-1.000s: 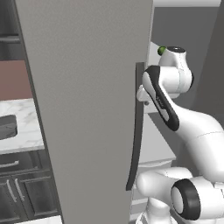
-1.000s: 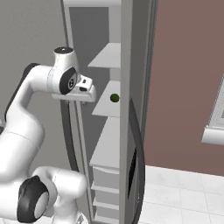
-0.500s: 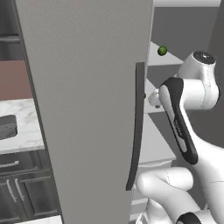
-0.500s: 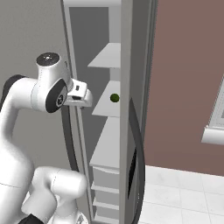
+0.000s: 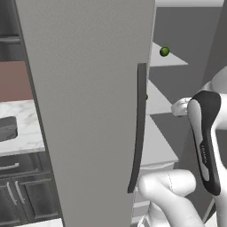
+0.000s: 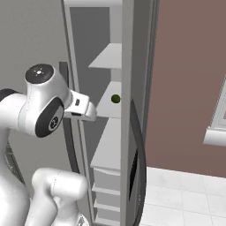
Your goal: Take the avocado and lime out of the freezer and place them in the tupperware container on the counter. Then put the tupperware containing the vegetables back in the freezer.
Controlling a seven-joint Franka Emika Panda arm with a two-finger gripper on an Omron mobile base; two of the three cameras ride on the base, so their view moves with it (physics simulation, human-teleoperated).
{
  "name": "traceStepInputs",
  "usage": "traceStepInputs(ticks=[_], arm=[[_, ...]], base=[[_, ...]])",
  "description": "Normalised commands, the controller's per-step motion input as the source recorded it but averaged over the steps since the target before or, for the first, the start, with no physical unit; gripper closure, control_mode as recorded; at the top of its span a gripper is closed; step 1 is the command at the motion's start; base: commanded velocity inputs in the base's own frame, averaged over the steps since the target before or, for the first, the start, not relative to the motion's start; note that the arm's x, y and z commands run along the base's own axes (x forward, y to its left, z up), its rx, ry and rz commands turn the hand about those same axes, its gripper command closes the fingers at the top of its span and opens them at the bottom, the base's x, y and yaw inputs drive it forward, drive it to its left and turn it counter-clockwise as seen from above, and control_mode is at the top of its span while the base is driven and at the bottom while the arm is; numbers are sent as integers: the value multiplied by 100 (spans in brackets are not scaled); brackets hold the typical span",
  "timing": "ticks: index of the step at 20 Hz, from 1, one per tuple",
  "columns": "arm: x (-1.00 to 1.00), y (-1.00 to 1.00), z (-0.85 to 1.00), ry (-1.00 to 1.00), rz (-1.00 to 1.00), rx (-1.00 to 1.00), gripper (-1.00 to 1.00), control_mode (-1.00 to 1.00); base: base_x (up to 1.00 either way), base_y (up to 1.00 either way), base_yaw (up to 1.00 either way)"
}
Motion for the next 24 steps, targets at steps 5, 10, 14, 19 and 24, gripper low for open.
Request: traceStepInputs(ticks=[5, 10, 14, 19, 24], arm=[[-41, -12, 0, 6, -5, 1, -100, -100], [-15, 0, 0, 7, -3, 0, -100, -100], [-6, 0, 0, 5, 0, 0, -100, -100], [0, 0, 0, 4, 0, 0, -100, 100], [0, 0, 0, 0, 0, 0, -100, 100]], base=[[0, 0, 0], [0, 0, 0], [0, 0, 0], [0, 0, 0], [5, -1, 0]])
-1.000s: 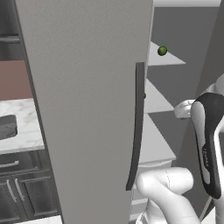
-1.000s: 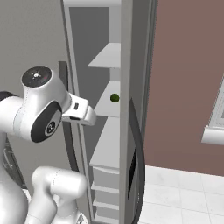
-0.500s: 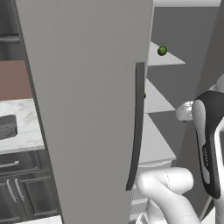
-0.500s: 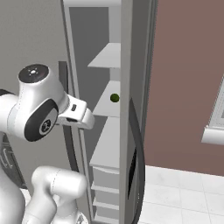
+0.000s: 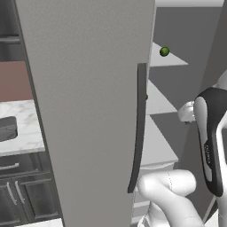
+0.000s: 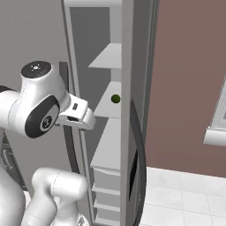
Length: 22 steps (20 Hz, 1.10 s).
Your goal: Take the avocado and lime out of the freezer and place them in the tupperware container on the counter. Then put the tupperware containing the vegetables back in the freezer.
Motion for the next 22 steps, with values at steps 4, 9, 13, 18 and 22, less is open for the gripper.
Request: traceStepInputs(ticks=[4, 9, 13, 18, 22], arm=[[0, 0, 0, 0, 0, 0, -100, 100], [0, 0, 0, 0, 0, 0, -100, 100], [0, 0, 0, 0, 0, 0, -100, 100], [0, 0, 0, 0, 0, 0, -100, 100], [5, -22, 0, 0, 0, 0, -100, -100]], base=[[39, -15, 0], [60, -11, 0], [63, -15, 0], [39, -27, 0], [7, -21, 0]])
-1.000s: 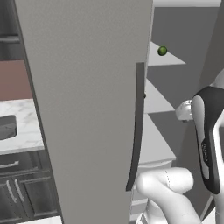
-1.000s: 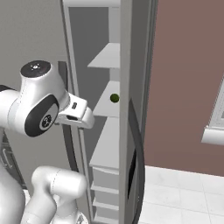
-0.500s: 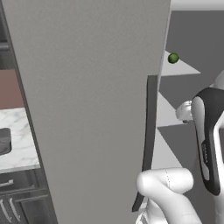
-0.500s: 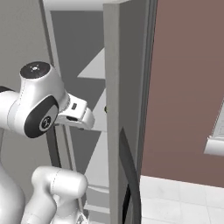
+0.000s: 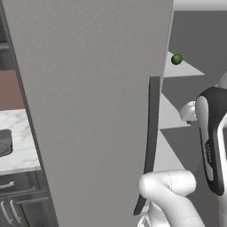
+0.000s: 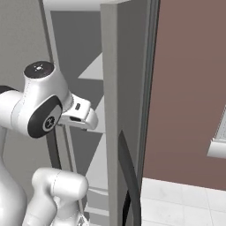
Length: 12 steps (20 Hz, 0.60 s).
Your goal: Take the avocado and lime out of the freezer and place them in the tupperware container on the counter. Then put the tupperware containing the vegetables back in the freezer.
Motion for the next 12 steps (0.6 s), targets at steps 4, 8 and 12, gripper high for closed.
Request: traceStepInputs(ticks=[4, 8, 12], arm=[[8, -37, 0, -4, 0, 0, -100, -100], [11, -15, 12, -16, 0, 0, -100, -100], [1, -14, 39, -22, 0, 0, -100, -100]], base=[[0, 0, 0], [0, 0, 0], [0, 0, 0]])
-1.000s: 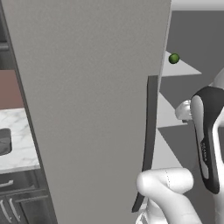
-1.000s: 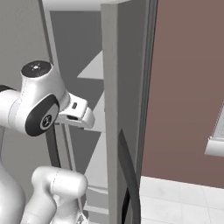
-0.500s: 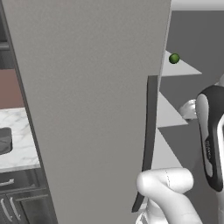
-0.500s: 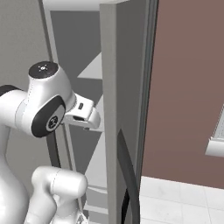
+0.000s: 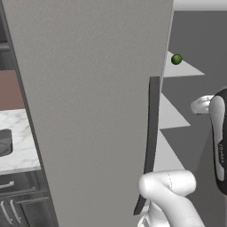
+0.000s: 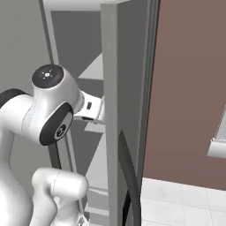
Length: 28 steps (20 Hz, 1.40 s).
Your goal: Take the avocado and lime out of the freezer and place them in the tupperware container on the counter. Then put the tupperware containing the vegetables back in the freezer.
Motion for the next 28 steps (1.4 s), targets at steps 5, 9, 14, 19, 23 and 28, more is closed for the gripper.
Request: traceStepInputs(ticks=[5, 9, 14, 19, 23, 28], arm=[[10, -15, 47, -19, 0, 0, -100, -100], [32, -10, 57, -13, 0, 0, -100, -100], [60, -1, 53, -4, 0, 0, -100, -100], [70, -1, 38, 0, 0, 0, -100, -100], [65, -5, 12, -1, 0, 2, -100, -100], [68, -6, 0, -1, 0, 5, -100, -100]], base=[[0, 0, 0], [0, 0, 0], [0, 0, 0], [0, 0, 0], [0, 0, 0], [0, 0, 0]])
